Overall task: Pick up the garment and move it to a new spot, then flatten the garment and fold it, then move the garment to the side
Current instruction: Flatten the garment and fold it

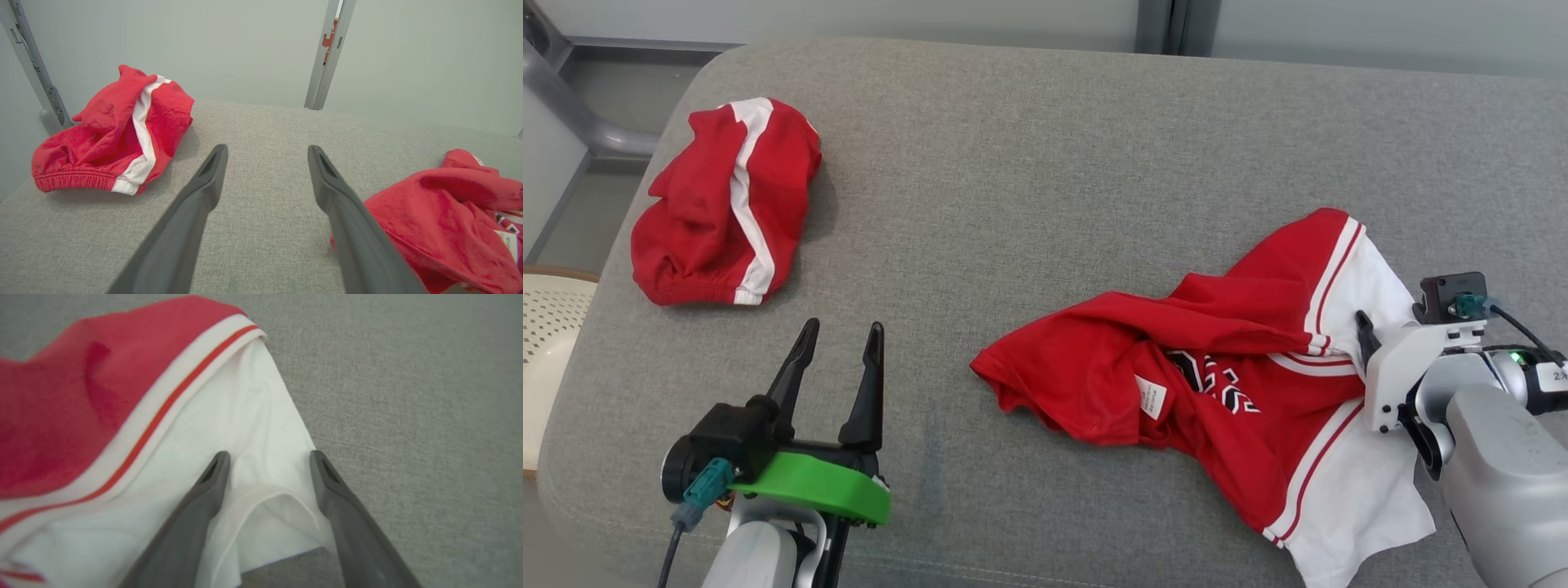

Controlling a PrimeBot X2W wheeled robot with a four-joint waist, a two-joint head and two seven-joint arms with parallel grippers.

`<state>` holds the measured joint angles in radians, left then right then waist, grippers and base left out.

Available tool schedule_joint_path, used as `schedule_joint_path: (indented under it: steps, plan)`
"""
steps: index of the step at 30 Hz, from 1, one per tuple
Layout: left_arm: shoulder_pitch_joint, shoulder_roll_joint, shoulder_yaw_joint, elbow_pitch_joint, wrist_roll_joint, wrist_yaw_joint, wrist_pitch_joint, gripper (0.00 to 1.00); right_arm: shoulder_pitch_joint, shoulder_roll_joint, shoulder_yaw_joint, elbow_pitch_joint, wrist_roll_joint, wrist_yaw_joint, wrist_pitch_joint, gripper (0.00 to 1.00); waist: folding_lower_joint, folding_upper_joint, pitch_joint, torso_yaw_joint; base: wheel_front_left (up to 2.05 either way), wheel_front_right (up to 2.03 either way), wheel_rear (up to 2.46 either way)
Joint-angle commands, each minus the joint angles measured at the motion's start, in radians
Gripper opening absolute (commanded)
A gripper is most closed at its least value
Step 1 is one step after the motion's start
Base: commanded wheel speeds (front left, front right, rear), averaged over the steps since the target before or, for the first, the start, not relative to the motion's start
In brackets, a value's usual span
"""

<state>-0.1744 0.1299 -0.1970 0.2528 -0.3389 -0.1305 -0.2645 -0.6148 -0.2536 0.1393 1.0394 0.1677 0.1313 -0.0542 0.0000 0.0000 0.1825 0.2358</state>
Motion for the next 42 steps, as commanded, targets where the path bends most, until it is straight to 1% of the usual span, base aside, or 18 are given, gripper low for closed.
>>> schedule_joint_path:
  steps: [1, 2, 3, 5, 8, 13, 17, 20, 22, 23, 24, 27, 29, 34, 37, 40, 42]
  plan:
    - [-0.011, 0.005, 0.0, 0.0, -0.005, 0.0, 0.0, 1.0, 0.005, 0.01, 0.015, 0.038, 0.008, -0.001, 0.038, 0.63, 0.0, 0.0, 0.002, 0.001, 0.0, 0.0, 0.0]
    - [-0.011, 0.005, 0.001, 0.0, -0.004, 0.0, 0.0, 1.0, 0.004, 0.015, 0.027, 0.052, 0.014, -0.001, 0.051, 0.2, 0.0, 0.0, 0.002, 0.001, 0.0, 0.0, 0.0]
    - [-0.01, 0.003, 0.002, 0.001, -0.004, 0.0, 0.0, 1.0, -0.002, 0.021, 0.03, 0.057, 0.032, -0.001, 0.051, 0.0, 0.0, 0.0, 0.002, 0.001, 0.0, 0.0, 0.0]
    - [-0.009, 0.001, 0.004, 0.001, -0.003, 0.0, 0.0, 1.0, -0.027, 0.016, 0.04, 0.058, 0.046, -0.001, 0.04, 0.0, 0.0, 0.0, 0.001, -0.001, 0.0, 0.0, 0.0]
    - [-0.012, -0.002, 0.003, 0.004, 0.0, 0.0, 0.0, 1.0, -0.081, -0.015, 0.041, 0.047, 0.061, -0.002, 0.003, 0.0, 0.0, 0.0, -0.001, -0.004, 0.0, 0.0, 0.0]
    - [-0.02, -0.004, -0.006, 0.006, 0.0, 0.0, 0.0, 1.0, -0.182, -0.057, 0.011, 0.045, 0.064, -0.002, -0.059, 0.0, 0.0, 0.0, -0.006, 0.003, 0.0, 0.0, 0.0]
    - [-0.02, -0.008, -0.014, 0.008, -0.003, 0.0, 0.0, 1.0, -0.273, -0.105, -0.05, 0.066, 0.044, -0.002, -0.104, 0.0, 0.0, 0.0, -0.008, 0.018, 0.0, 0.0, 0.0]
    - [-0.018, -0.01, -0.018, 0.01, -0.008, 0.0, 0.0, 1.0, -0.33, -0.141, -0.125, 0.096, 0.017, -0.002, -0.146, 0.0, 0.0, 0.0, -0.004, 0.031, 0.0, 0.0, 0.0]
    - [-0.016, -0.011, -0.018, 0.011, -0.01, 0.0, 0.0, 1.0, -0.348, -0.138, -0.165, 0.118, -0.006, -0.001, -0.163, 0.0, 0.0, 0.0, -0.001, 0.037, 0.0, 0.0, 0.0]
    - [-0.016, -0.012, -0.017, 0.011, -0.011, 0.0, 0.0, 1.0, -0.354, -0.129, -0.175, 0.127, -0.015, -0.001, -0.166, 0.16, 0.0, 0.0, 0.0, 0.039, 0.0, 0.0, 0.0]
    - [-0.016, -0.012, -0.017, 0.012, -0.009, 0.0, 0.0, 1.0, -0.357, -0.122, -0.184, 0.141, -0.025, -0.001, -0.166, 1.0, 0.0, 0.0, 0.001, 0.04, 0.0, 0.0, 0.0]
    - [-0.015, -0.013, -0.011, 0.015, -0.007, 0.0, 0.0, 1.0, -0.364, -0.118, -0.202, 0.16, -0.048, -0.001, -0.175, 1.0, 0.0, 0.0, 0.0, 0.038, 0.0, 0.0, 0.0]
    - [-0.012, -0.012, -0.007, 0.017, -0.005, 0.0, 0.0, 1.0, -0.361, -0.103, -0.215, 0.158, -0.058, -0.001, -0.189, 1.0, 0.0, 0.0, -0.006, 0.03, 0.0, 0.0, 0.0]
    - [0.002, -0.005, 0.005, 0.017, 0.005, 0.0, 0.001, 1.0, -0.311, -0.065, -0.226, 0.09, -0.085, -0.001, -0.21, 1.0, 0.0, 0.0, -0.037, -0.004, 0.0, 0.0, 0.0]
    - [0.013, -0.003, 0.009, 0.014, 0.009, 0.0, 0.0, 1.0, -0.273, -0.04, -0.227, -0.001, -0.083, -0.001, -0.211, 1.0, 0.0, 0.0, -0.057, -0.028, 0.0, 0.0, 0.0]
    - [0.028, -0.002, 0.019, 0.012, 0.014, 0.0, 0.0, 1.0, -0.179, -0.003, -0.209, -0.134, -0.067, -0.001, -0.211, 1.0, 0.0, 0.0, -0.082, -0.058, 0.0, 0.0, 0.0]
    - [0.035, -0.001, 0.022, 0.01, 0.013, 0.0, 0.0, 1.0, -0.13, 0.007, -0.2, -0.21, -0.057, -0.001, -0.211, 1.0, 0.0, 0.0, -0.093, -0.074, 0.0, 0.0, 0.0]
